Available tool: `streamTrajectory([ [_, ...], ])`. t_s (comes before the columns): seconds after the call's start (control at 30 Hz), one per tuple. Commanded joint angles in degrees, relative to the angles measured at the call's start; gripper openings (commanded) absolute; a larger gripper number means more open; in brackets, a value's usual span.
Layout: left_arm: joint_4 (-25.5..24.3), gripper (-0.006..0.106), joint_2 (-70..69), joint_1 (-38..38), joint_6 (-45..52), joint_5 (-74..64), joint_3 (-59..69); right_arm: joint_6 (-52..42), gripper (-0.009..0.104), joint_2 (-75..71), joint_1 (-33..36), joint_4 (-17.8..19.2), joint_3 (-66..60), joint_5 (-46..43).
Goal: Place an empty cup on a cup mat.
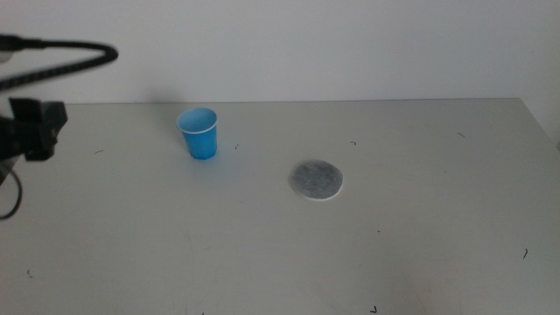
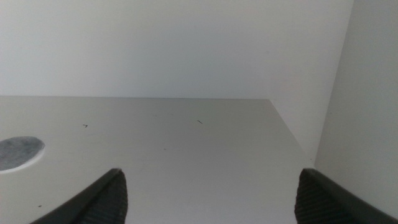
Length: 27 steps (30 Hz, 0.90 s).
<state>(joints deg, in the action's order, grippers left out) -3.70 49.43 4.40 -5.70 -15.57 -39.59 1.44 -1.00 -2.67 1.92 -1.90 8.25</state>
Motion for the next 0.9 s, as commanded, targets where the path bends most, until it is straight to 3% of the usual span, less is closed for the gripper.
streamTrajectory([
  [0.0,0.3,0.105,5.7,1.3,-0.7,2.3,-8.0,-0.5,0.094,-1.1,0.1,0.5,0.7,-4.5],
  [0.57,0.4,0.105,42.5,4.7,-0.7,-16.0,-52.7,-0.5,0.094,-1.1,0.1,0.5,0.7,-4.5],
  [0.87,0.7,0.105,54.6,4.9,-0.7,-23.7,-65.0,-0.5,0.094,-1.1,0.1,0.5,0.7,-4.5],
])
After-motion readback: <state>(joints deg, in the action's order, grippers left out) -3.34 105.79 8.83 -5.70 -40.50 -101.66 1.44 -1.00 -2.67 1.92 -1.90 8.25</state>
